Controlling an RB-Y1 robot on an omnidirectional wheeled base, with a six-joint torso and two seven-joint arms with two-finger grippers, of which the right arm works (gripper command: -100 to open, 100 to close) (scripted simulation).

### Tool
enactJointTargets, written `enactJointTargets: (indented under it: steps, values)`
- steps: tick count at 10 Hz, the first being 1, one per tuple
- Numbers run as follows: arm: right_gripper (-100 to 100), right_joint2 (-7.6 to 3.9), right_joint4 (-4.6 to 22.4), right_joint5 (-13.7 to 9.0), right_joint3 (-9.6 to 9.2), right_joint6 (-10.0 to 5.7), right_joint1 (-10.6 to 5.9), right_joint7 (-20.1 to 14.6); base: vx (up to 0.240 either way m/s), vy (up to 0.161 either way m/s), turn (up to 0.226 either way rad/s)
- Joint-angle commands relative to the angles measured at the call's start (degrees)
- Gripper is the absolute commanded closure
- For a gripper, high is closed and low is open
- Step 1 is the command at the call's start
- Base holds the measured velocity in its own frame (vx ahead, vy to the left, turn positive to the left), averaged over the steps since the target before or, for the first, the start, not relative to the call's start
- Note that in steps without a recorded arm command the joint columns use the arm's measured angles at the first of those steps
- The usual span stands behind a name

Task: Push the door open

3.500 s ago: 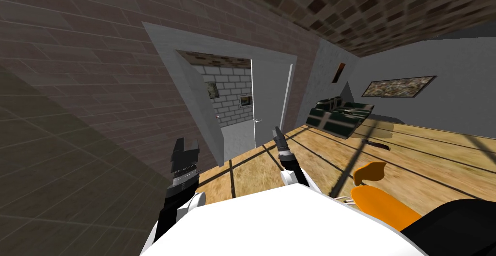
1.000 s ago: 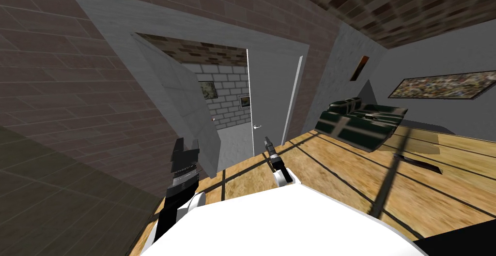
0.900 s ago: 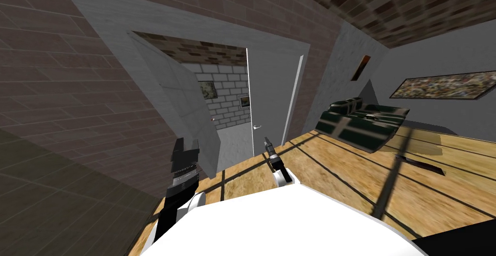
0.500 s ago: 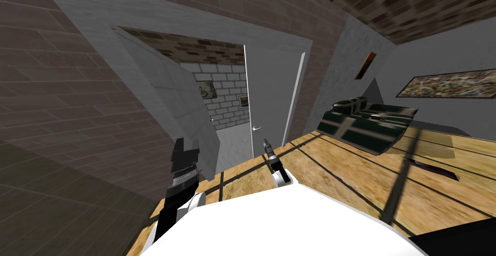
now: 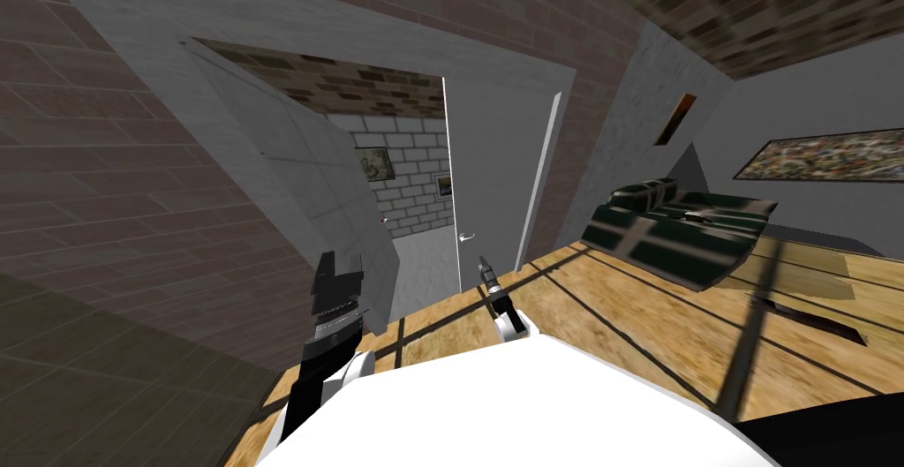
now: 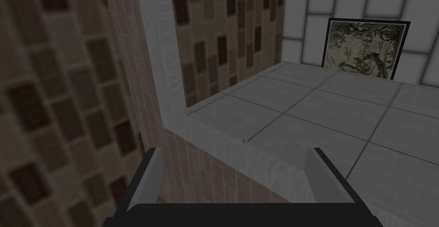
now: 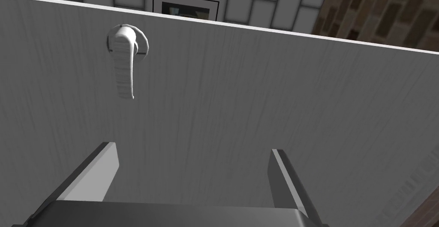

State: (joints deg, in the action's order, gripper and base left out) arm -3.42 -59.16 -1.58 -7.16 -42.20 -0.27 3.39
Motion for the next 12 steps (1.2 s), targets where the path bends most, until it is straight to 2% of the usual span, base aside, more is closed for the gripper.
enactJointTargets:
  steps: [1,2,11,12]
  values:
    - [-100,0.29,2.9,-0.2,-0.08,-0.4,-1.37,-0.2,0.088,-0.069,0.024]
    - [-100,0.29,3.0,-0.2,-0.08,-0.4,-1.37,-0.2,0.054,-0.049,0.011]
    - [-100,1.91,15.6,-1.2,-0.71,-2.3,-6.59,-1.3,0.084,-0.057,0.019]
    - [-100,2.29,17.7,-1.4,-0.82,-2.62,-7.46,-1.5,0.116,-0.075,0.022]
